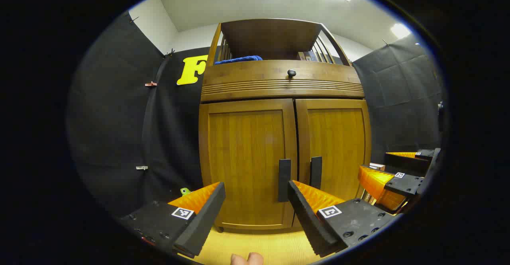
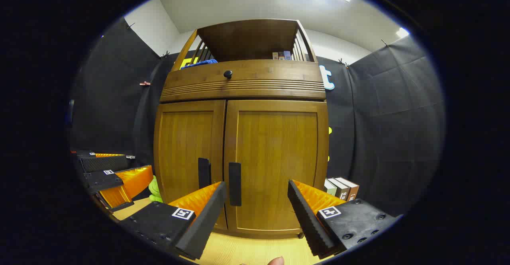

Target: Open the right door of the double-door shoe cabinet with the right hand, and open the left door with the left hand.

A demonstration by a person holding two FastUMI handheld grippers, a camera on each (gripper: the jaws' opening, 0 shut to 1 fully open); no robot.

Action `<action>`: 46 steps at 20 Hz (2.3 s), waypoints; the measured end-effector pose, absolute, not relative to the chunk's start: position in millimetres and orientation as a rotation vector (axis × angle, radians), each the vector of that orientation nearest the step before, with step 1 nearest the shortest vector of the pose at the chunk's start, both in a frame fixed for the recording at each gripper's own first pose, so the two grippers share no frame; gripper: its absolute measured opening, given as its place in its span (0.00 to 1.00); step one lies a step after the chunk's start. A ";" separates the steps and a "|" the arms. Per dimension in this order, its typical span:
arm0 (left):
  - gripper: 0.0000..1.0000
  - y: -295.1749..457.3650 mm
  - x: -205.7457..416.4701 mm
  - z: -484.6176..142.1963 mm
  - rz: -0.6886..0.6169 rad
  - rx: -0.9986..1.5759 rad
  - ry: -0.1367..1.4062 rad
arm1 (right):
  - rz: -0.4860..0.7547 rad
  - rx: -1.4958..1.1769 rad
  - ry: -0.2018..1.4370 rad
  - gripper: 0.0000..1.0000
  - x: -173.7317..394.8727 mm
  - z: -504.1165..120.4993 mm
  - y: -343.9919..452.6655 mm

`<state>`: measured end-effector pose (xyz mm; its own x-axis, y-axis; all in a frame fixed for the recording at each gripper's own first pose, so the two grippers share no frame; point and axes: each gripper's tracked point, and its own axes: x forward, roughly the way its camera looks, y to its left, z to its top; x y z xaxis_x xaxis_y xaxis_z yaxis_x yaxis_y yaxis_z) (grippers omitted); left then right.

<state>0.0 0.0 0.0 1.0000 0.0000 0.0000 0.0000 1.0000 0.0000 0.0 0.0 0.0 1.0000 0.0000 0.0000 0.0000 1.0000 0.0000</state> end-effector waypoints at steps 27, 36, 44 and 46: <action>0.99 -3.3 -6.7 -4.0 0.005 0.014 -0.018 | 0.075 0.034 0.033 0.97 49.1 -25.9 39.0; 0.98 -10.4 -41.9 -32.3 -0.008 0.020 -0.003 | 0.069 0.034 0.098 0.96 123.7 -69.0 56.3; 0.98 4.9 -38.5 -44.7 0.015 0.007 0.019 | 0.022 0.054 0.118 0.56 158.8 -81.5 59.2; 0.98 8.1 -38.3 -46.0 0.023 0.006 0.022 | 0.004 0.043 0.113 0.43 163.3 -82.2 53.9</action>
